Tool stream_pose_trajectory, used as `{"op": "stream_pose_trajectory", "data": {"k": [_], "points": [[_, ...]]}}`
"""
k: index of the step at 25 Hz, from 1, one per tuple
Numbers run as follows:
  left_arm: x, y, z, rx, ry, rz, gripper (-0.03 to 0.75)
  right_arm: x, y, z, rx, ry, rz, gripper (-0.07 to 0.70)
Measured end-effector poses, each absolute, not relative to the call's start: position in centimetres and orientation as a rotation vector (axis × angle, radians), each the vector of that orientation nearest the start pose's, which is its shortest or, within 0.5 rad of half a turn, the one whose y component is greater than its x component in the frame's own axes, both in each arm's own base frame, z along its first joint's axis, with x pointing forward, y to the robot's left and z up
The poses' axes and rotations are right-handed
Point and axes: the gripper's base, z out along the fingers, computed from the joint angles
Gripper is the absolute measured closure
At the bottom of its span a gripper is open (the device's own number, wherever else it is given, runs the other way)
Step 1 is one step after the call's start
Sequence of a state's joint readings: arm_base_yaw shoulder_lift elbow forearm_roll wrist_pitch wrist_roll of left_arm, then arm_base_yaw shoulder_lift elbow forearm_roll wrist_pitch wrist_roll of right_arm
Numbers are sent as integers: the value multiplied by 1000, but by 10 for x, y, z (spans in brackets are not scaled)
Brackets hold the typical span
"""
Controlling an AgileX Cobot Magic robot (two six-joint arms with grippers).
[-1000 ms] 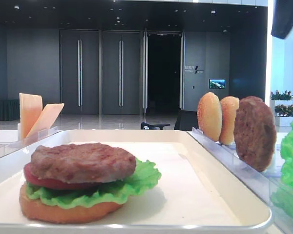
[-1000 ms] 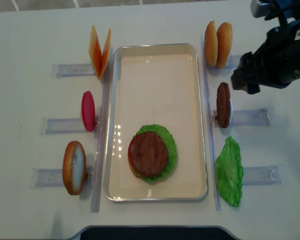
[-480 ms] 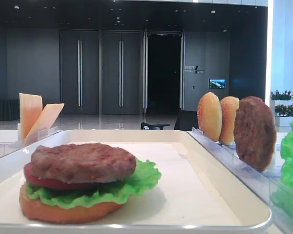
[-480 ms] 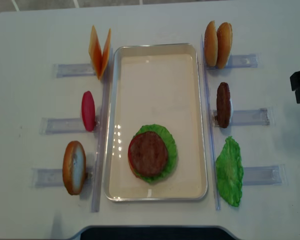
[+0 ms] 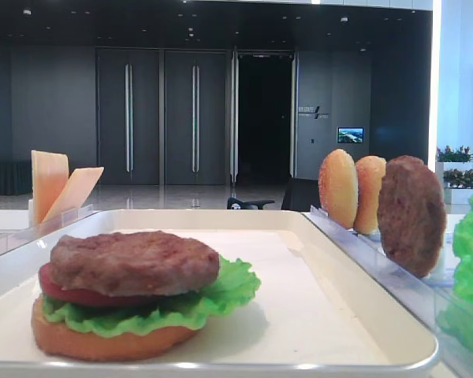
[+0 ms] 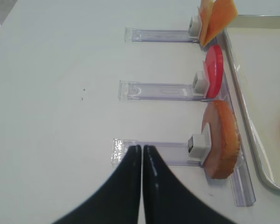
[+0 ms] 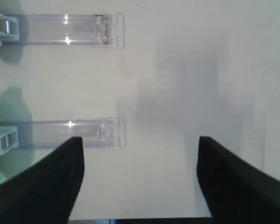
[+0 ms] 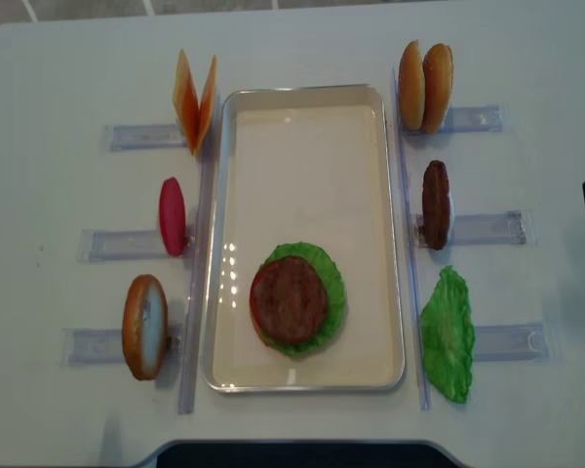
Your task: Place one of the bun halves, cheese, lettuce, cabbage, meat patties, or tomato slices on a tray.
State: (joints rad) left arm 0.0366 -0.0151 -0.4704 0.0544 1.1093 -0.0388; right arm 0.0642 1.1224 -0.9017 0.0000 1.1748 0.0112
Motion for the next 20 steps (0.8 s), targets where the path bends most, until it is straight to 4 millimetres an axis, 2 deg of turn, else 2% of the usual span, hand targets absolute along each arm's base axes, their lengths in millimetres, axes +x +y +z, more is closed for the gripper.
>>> {"op": "stream_pose_trajectory", "data": {"k": [6,11,20], "points": [[-6,4,265,-83,2105,64,716,139,9,292,-71,2801,19,118],[-6,4,265,-83,2105,64,716,93,6,288,-56,2671,28,118],[-6,4,265,-83,2105,64,716,36,2,275,-41,2451,42,118]]}}
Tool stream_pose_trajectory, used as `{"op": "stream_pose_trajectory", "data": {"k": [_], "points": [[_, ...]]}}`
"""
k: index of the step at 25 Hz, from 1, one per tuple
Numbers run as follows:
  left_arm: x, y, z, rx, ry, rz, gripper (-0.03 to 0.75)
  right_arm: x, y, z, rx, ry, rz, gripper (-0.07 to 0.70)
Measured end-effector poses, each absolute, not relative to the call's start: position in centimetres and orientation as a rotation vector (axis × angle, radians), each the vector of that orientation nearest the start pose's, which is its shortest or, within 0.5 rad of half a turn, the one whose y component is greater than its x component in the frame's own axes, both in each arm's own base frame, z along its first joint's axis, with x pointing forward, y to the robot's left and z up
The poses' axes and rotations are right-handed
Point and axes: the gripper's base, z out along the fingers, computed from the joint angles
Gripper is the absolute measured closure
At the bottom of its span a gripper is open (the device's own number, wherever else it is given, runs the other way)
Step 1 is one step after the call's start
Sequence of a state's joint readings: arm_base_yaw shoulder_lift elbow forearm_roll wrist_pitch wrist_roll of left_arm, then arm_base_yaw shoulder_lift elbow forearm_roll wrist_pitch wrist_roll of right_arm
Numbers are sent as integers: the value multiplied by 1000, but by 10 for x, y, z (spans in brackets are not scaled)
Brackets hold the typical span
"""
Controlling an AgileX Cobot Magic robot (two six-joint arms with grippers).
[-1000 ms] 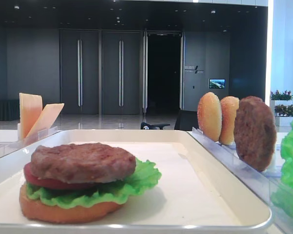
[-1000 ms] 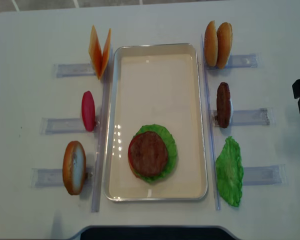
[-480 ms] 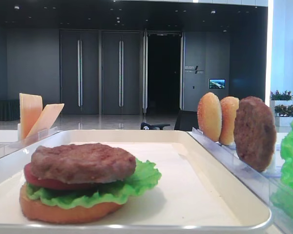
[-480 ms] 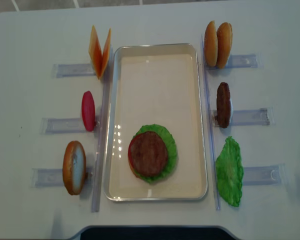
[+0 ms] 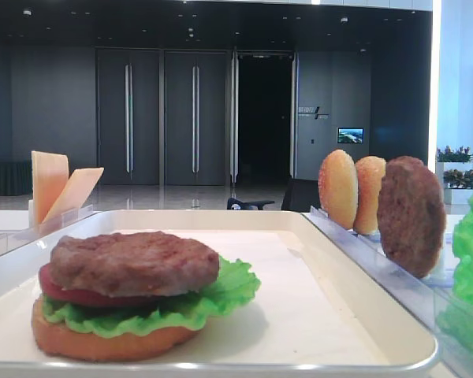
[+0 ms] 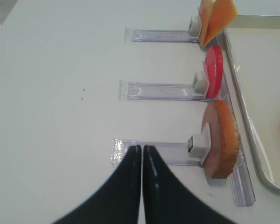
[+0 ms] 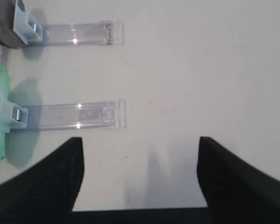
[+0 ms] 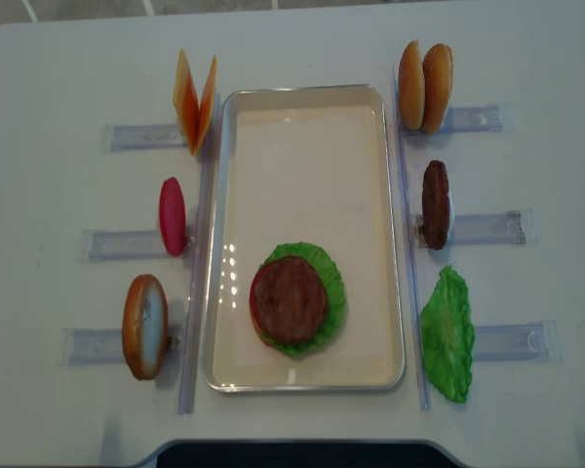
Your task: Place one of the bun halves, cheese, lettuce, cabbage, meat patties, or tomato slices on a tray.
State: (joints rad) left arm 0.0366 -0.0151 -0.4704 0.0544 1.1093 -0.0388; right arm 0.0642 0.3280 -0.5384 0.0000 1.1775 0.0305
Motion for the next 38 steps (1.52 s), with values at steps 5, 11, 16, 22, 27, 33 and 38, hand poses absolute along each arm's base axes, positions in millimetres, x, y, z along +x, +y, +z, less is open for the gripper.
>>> {"op": "stream_pose_trajectory", "data": {"k": [5,11,16,22,27,33,38], "points": [[-6,4,265,-83,2105,64,716,15,1,271,-7,2300,63,118],[-6,4,265,-83,2105,64,716,-6,0,271,1,2137,76,118],[-6,4,265,-83,2105,64,716,-9,-1,271,1,2117,77,118],[-6,4,265,-83,2105,64,716,-9,-1,271,8,2117,81,118],[-6,4,265,-83,2105,64,716,-9,-1,271,24,2117,81,118],[-6,4,265,-83,2105,64,716,-9,-1,271,25,2117,81,118],[-6,4,265,-83,2105,64,716,-9,-1,271,26,2117,81,118]]}}
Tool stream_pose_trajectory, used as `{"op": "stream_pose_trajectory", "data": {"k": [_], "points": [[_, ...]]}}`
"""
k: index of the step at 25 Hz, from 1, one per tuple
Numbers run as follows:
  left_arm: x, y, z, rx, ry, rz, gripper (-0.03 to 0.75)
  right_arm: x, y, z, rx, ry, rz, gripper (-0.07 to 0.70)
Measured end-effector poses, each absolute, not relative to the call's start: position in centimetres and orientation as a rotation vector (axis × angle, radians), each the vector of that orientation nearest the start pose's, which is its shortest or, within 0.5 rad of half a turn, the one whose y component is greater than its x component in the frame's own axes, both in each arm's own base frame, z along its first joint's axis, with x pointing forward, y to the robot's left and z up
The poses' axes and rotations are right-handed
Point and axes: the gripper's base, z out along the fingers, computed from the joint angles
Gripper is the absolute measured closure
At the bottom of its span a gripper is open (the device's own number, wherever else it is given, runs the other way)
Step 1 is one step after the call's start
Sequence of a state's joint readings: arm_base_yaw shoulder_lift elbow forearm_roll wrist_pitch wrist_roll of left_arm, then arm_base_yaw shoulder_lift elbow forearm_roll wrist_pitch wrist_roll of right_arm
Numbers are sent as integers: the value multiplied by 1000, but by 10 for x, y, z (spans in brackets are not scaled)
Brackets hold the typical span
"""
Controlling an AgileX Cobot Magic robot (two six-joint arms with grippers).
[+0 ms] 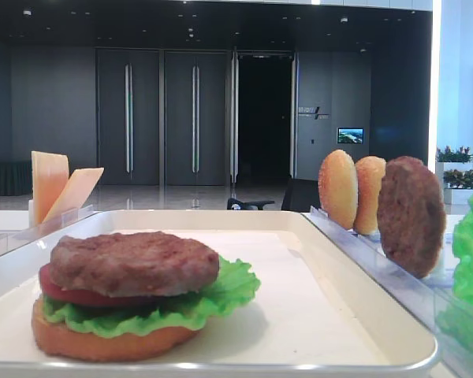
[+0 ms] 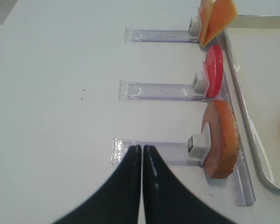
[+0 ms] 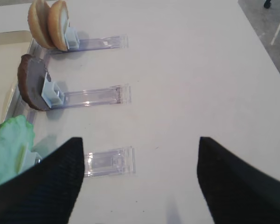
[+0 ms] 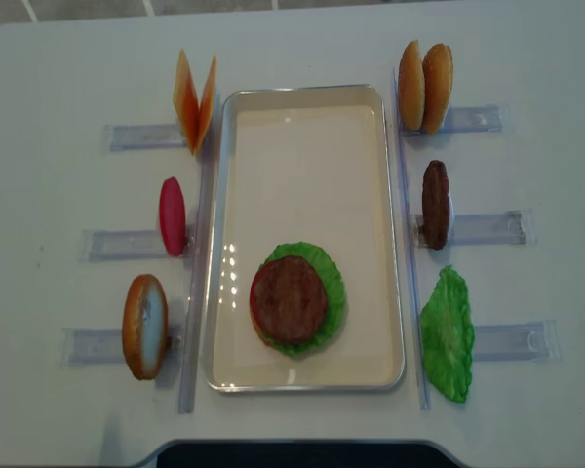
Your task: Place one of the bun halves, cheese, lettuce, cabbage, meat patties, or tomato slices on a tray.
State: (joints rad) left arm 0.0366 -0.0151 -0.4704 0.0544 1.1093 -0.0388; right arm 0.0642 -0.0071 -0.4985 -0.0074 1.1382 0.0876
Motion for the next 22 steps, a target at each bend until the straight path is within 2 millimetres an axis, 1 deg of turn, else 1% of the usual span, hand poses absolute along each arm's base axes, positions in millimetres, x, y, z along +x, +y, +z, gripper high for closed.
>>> {"op": "stream_pose_trajectory", "data": {"k": [22], "points": [[-6,4,265,-83,2105,64,716,-9,-1,271,27,2117,82,118]]}}
